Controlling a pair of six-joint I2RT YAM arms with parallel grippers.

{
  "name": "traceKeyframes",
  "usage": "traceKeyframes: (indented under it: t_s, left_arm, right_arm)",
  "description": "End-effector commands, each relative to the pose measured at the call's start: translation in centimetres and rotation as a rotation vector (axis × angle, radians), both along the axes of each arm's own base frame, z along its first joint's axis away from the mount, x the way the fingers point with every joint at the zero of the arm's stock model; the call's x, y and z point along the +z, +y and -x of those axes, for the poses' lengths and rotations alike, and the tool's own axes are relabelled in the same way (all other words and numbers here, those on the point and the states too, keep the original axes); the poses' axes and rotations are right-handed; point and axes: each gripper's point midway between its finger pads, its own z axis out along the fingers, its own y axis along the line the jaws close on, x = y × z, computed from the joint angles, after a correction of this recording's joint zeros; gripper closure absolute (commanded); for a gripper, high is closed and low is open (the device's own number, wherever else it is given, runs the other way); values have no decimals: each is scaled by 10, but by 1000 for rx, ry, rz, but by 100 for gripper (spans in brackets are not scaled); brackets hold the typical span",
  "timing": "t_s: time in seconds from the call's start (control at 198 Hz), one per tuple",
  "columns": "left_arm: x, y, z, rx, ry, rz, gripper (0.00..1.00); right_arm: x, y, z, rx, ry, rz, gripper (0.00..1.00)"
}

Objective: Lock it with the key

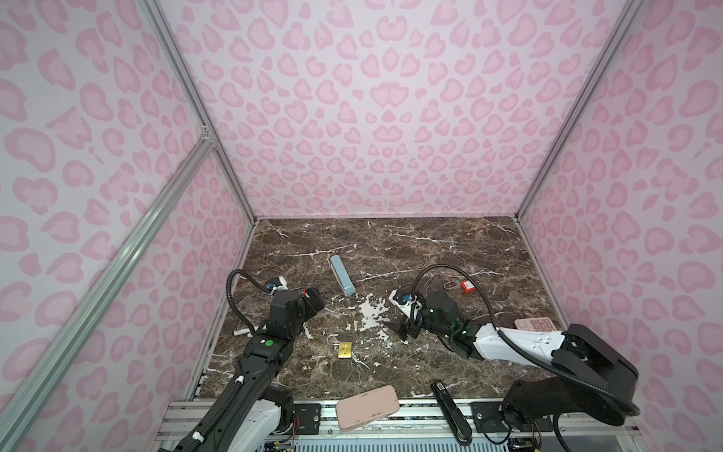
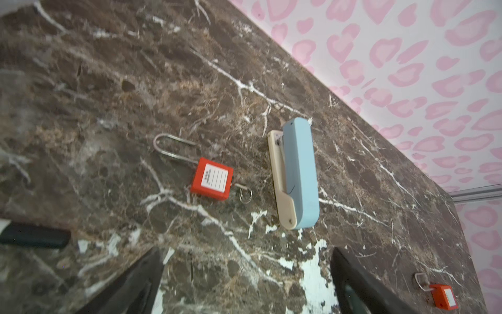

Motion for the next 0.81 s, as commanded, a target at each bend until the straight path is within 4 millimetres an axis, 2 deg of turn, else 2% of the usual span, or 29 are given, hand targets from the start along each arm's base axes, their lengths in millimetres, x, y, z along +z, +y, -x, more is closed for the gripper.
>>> traceKeyframes:
  t_s: [0.0,0.131,0.308,0.484,0.802]
  left_arm:
    - [-13,0,14,18,80,37,2]
    - [-23,-5,21,-2,181,42,2]
    - [-39,-25,26,-38,294,150,3]
    - [-54,-21,36,-11,297,168,3]
    - [-61,-22,45,-14,327,192,3]
  right_arm:
    - [-12,30,20,156,26,28,7]
    - [-27,65,36,284,69,80,10]
    - [-40,89,53,361,92,55,11]
    - [-52,103,65,425,90,112,13]
    - [-71,121,76,468,88,132,20]
